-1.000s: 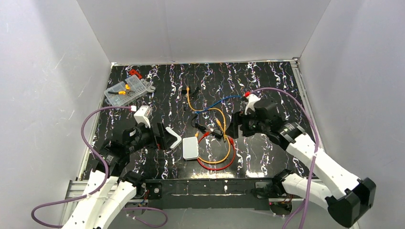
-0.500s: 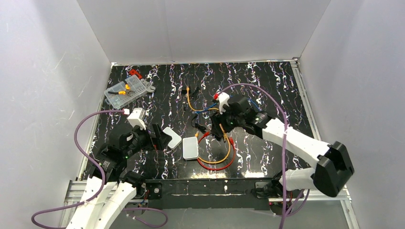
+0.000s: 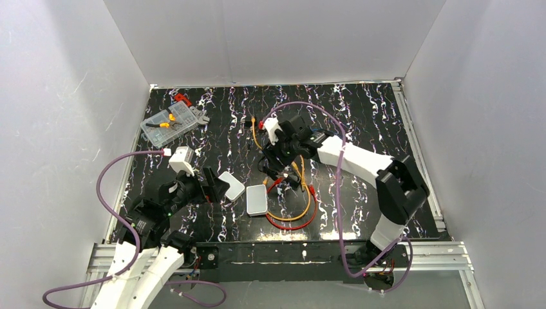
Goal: Insert the plug into the switch port
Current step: Pick up the power from the center of the board.
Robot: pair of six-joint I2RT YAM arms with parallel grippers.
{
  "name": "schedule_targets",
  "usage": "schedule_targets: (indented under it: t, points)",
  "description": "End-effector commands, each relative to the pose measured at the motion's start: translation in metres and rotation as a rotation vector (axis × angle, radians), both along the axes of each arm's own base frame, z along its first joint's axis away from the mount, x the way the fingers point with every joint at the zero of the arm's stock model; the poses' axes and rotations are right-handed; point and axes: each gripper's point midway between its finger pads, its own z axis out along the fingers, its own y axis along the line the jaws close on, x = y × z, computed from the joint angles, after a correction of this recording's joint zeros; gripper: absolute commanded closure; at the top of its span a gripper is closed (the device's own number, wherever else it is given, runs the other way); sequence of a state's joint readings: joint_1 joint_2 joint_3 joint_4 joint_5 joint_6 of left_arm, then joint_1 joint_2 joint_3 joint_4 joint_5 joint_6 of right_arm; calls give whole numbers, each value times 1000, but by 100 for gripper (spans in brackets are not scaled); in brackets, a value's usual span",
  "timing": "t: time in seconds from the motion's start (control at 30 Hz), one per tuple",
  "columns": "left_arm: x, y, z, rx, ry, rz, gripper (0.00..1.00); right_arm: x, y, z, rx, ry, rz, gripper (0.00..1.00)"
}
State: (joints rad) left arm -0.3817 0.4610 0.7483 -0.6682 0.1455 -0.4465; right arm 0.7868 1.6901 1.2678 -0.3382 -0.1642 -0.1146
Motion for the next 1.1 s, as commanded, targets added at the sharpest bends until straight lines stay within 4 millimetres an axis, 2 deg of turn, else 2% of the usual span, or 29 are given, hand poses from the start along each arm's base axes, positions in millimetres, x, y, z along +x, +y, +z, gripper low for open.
schedule_targets:
  t: [0.0,0.47,0.73,0.97,1.07]
  points:
    - [-2,3,-4,11,10,9,2,5,14,-1,-9,11,69,35]
    - [-2,2,-4,10,11,5,2,13,22,-52,-102,123,48,41]
    - [-2,2,-5,12,16,5,2,16,21,-71,-142,140,32,45]
    - [-2,2,-5,13,17,5,2,18,19,-79,-166,151,25,58]
    - [-2,2,-5,13,16,6,2,17,18,-83,-176,162,24,71]
